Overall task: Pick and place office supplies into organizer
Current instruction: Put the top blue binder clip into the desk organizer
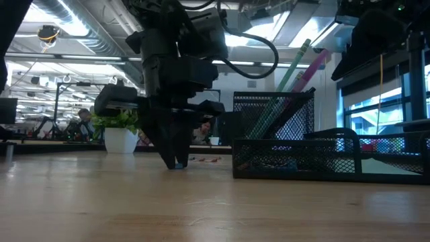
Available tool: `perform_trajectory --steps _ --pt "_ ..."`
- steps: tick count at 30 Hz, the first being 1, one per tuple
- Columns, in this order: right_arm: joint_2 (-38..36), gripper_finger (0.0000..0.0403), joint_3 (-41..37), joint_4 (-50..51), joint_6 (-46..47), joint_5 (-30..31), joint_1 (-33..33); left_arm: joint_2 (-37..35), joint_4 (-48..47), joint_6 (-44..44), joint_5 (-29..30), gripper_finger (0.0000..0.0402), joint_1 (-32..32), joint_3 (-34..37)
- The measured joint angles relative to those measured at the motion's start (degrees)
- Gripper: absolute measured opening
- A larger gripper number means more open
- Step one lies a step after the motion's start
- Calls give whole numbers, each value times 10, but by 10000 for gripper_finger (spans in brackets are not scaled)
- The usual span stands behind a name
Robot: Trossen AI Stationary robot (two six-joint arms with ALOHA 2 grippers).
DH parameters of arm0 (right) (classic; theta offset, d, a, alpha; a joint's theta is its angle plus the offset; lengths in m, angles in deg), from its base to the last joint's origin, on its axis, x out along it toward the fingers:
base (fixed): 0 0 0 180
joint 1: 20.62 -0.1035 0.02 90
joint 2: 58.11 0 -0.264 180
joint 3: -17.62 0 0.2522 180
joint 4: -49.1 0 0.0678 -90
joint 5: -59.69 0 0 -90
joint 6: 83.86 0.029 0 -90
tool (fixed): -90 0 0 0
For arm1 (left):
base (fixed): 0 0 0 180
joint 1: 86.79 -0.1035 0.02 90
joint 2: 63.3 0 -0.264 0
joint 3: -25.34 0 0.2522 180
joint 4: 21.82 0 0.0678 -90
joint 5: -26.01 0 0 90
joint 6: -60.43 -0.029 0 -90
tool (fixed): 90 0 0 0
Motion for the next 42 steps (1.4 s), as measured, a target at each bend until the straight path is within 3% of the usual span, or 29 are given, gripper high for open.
perform_trajectory --steps 12,20,28,42 --pt "0 268 0 0 -1 0 0 -3 8 -22 2 53 0 1" --pt "0 268 0 0 -16 0 0 -48 8 -23 5 53 0 2" --pt "0 268 0 0 -18 0 0 -100 76 47 2 53 18 1" --pt "0 268 0 0 -32 0 0 -94 173 23 85 54 103 0"
